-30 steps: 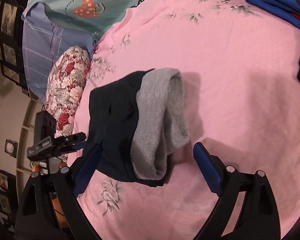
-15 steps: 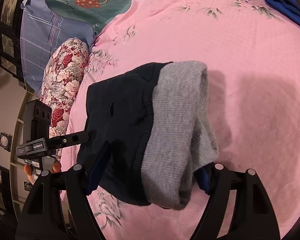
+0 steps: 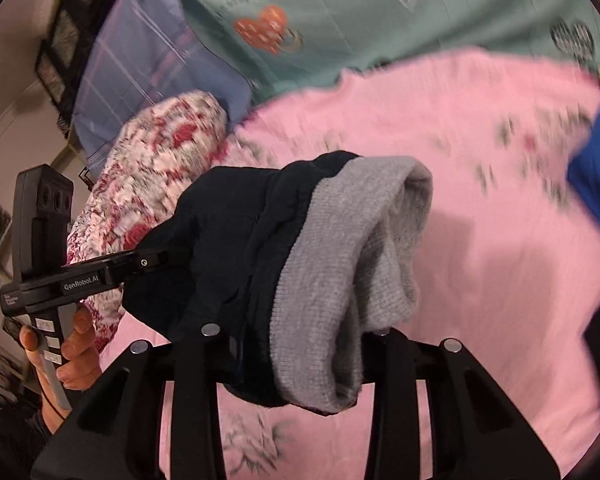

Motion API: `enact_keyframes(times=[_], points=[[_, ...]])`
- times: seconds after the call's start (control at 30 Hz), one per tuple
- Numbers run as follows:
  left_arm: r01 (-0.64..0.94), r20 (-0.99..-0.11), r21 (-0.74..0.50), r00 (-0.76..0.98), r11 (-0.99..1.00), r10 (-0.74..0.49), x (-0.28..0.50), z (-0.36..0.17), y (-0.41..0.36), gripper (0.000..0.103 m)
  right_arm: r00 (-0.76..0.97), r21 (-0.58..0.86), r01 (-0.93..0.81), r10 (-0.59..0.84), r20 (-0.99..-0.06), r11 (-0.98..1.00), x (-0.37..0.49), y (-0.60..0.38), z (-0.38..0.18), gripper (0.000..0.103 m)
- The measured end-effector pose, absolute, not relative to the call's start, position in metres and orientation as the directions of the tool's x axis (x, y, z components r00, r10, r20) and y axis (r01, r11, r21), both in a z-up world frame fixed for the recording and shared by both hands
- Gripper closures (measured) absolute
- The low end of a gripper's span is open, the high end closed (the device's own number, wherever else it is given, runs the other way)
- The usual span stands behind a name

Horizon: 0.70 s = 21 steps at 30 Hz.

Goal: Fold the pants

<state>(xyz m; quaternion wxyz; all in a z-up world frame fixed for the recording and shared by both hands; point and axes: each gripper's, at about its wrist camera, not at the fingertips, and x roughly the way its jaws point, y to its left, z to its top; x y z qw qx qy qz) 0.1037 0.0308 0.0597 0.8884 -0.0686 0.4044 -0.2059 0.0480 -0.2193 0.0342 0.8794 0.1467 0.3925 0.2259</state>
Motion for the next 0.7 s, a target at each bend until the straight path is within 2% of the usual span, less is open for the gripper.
enact_keyframes(times=[0.1, 0.23, 0.43, 0.5, 0.57, 0.6, 0.63, 0.7], points=[[0.3, -0.632, -0.232, 0.677, 0.925, -0.378, 0.12, 0.082, 0.027, 0.082, 0.656, 0.39, -0.342, 0.515, -0.551, 0.855, 0.072, -0.213, 0.066, 0.068], [0.28, -0.557, -0.151, 0.768, 0.948, -0.316, 0.165, 0.083, 0.019, 0.082, 0.712, 0.27, -0.362, 0.451, -0.538, 0.892, 0.122, -0.196, 0.079, 0.067], [0.178, -0.673, -0.182, 0.695, 0.967, -0.255, 0.263, 0.013, 0.019, 0.082, 0.686, 0.271, -0.318, 0.417, -0.596, 0.909, 0.218, -0.194, 0.036, 0.067], [0.151, -0.709, -0.168, 0.668, 0.974, -0.225, 0.281, -0.012, 0.018, 0.081, 0.643, 0.261, -0.317, 0.408, -0.648, 0.912, 0.249, -0.192, 0.002, 0.067], [0.123, -0.743, -0.154, 0.639, 0.98, -0.197, 0.294, -0.041, 0.019, 0.076, 0.602, 0.249, -0.288, 0.377, -0.704, 0.925, 0.273, -0.189, -0.032, 0.067], [0.102, -0.757, -0.148, 0.628, 0.984, -0.179, 0.296, -0.053, 0.022, 0.063, 0.585, 0.235, -0.248, 0.338, -0.737, 0.94, 0.284, -0.19, -0.05, 0.063], [0.073, -0.765, -0.166, 0.62, 0.984, -0.175, 0.299, -0.064, 0.028, 0.047, 0.582, 0.251, -0.207, 0.326, -0.745, 0.945, 0.29, -0.196, -0.064, 0.044], [0.032, -0.752, -0.235, 0.627, 0.971, -0.203, 0.299, -0.075, 0.046, 0.032, 0.615, 0.297, -0.15, 0.325, -0.719, 0.943, 0.29, -0.212, -0.074, 0.02]])
